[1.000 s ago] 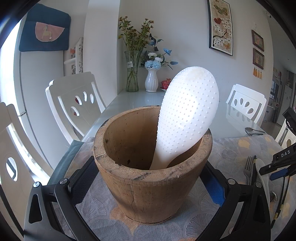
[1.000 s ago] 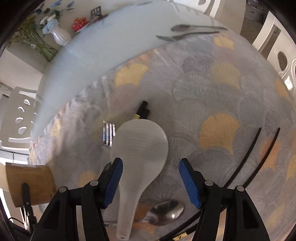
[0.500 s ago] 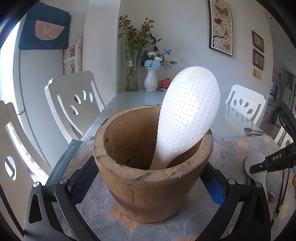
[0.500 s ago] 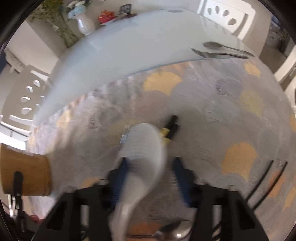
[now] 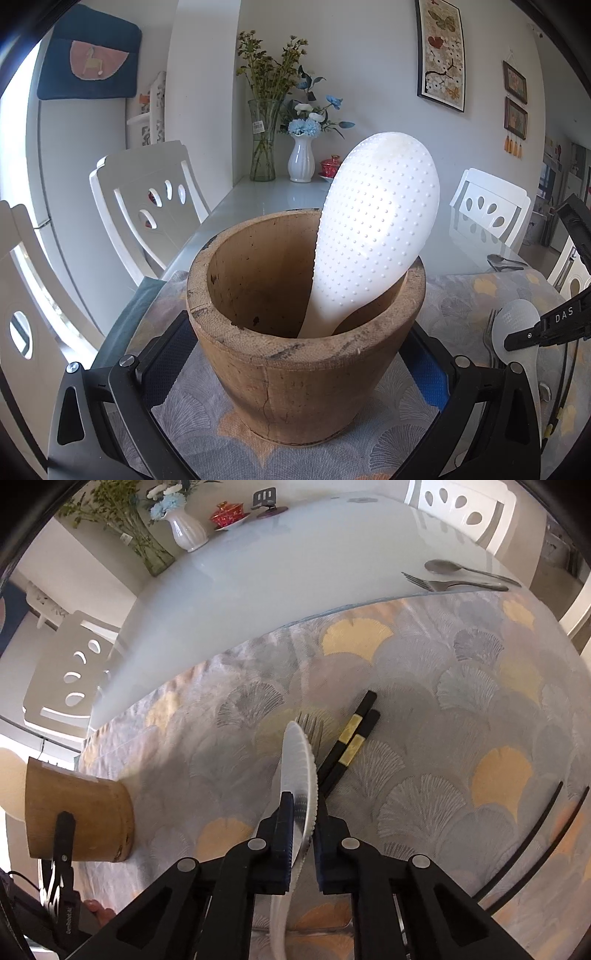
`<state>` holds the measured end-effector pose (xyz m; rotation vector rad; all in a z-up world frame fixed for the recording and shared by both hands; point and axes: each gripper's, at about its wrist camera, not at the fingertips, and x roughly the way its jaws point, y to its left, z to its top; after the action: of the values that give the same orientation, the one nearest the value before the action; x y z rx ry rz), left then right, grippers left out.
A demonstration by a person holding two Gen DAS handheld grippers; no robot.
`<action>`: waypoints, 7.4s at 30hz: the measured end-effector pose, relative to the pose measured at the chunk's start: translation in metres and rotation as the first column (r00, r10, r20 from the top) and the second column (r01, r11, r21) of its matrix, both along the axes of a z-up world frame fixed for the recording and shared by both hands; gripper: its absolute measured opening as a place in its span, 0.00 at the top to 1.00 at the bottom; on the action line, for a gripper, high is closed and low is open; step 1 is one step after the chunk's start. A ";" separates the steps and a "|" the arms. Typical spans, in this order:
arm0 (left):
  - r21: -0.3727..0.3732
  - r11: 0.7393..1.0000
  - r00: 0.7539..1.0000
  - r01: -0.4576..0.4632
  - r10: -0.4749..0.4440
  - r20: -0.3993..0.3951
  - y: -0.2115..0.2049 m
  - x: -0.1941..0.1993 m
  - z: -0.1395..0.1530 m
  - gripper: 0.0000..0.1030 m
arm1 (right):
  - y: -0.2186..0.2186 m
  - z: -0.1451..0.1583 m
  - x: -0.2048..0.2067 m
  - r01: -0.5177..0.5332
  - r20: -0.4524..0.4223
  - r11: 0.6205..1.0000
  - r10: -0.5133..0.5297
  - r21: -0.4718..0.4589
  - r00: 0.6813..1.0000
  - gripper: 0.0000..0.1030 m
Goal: Organize utensils
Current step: 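Grasp the second white rice paddle with the right gripper, then lift the second paddle and drop it into the cup, opening the right gripper, then grasp a black chopstick with the right gripper, then lift the chopstick and lower it into the cup, opening the right gripper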
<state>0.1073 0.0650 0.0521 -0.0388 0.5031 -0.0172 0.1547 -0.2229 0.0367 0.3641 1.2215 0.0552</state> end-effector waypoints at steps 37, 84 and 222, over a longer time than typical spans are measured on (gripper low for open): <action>-0.011 1.000 1.000 0.003 -0.003 -0.003 -0.002 -0.001 0.000 0.00 | 0.096 0.077 -0.013 -0.220 0.281 0.958 0.162 0.187 0.946 0.94; -0.043 0.999 1.000 0.010 -0.010 -0.010 0.002 0.001 0.001 0.00 | 0.191 0.164 -0.008 -0.461 0.799 0.872 0.157 0.164 0.580 0.32; -0.032 0.999 0.999 0.011 -0.010 0.050 0.004 -0.010 0.005 0.00 | 0.144 0.201 -0.029 -0.408 0.767 0.900 0.149 0.157 0.624 0.95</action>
<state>0.0977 0.0692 0.0567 -0.0671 0.4530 -0.0364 0.1254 -0.0794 0.2377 0.3692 0.4196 0.6367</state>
